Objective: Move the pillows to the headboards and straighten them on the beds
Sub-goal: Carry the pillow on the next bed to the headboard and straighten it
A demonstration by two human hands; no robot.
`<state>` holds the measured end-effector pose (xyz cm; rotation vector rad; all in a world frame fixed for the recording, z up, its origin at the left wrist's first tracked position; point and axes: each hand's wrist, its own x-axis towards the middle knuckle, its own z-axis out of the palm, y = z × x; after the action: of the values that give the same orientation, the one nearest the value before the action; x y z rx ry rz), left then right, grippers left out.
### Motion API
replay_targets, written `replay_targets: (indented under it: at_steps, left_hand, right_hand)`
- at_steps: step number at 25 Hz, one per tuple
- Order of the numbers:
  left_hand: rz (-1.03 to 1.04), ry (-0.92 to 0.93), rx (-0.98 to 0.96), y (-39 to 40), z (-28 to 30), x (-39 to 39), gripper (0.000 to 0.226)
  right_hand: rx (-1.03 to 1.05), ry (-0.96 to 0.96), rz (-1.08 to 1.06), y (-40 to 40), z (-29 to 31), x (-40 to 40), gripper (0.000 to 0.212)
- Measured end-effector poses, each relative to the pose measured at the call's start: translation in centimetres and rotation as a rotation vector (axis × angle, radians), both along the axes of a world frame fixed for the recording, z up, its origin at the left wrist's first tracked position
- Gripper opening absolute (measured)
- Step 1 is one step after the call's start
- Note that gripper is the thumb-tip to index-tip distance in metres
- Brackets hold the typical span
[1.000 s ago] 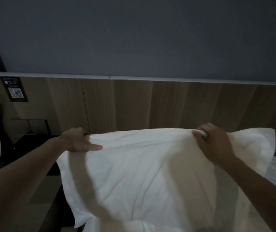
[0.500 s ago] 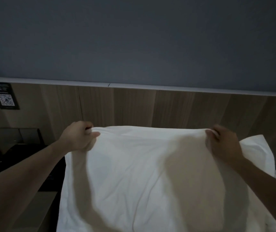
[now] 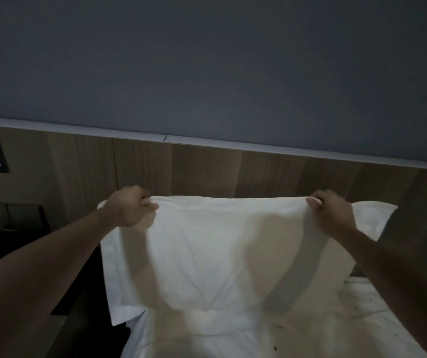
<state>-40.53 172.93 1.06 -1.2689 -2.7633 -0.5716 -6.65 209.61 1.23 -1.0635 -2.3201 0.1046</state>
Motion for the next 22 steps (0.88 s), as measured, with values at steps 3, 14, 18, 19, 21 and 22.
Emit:
replay_targets:
  at_steps: [3, 14, 18, 19, 21, 22]
  left_hand:
    - [-0.085, -0.194, -0.010, -1.0, 1.5, -1.1, 0.031]
    - [0.067, 0.174, -0.339, 1.8, 2.3, -3.1, 0.023]
    - [0.089, 0.306, -0.187, 2.4, 4.1, -4.4, 0.021]
    - [0.120, 0.308, -0.115, 2.5, 4.2, -4.5, 0.020]
    - [0.196, 0.317, -0.062, 2.6, 3.5, -4.3, 0.017]
    - [0.215, 0.349, -0.071, 2.5, 2.8, -4.2, 0.016]
  right_hand:
    - [0.037, 0.109, 0.034, 0.3, 0.5, 0.0, 0.023]
    - [0.090, -0.198, -0.035, 1.7, 0.1, -5.1, 0.025]
    - [0.109, -0.176, -0.105, 2.7, 1.3, -5.5, 0.023]
    - [0.111, -0.156, -0.129, 2.7, 1.1, -5.3, 0.023]
    - [0.111, -0.162, -0.153, 2.4, 0.1, -4.8, 0.023]
    - [0.110, -0.157, -0.148, 2.2, -0.4, -4.6, 0.022]
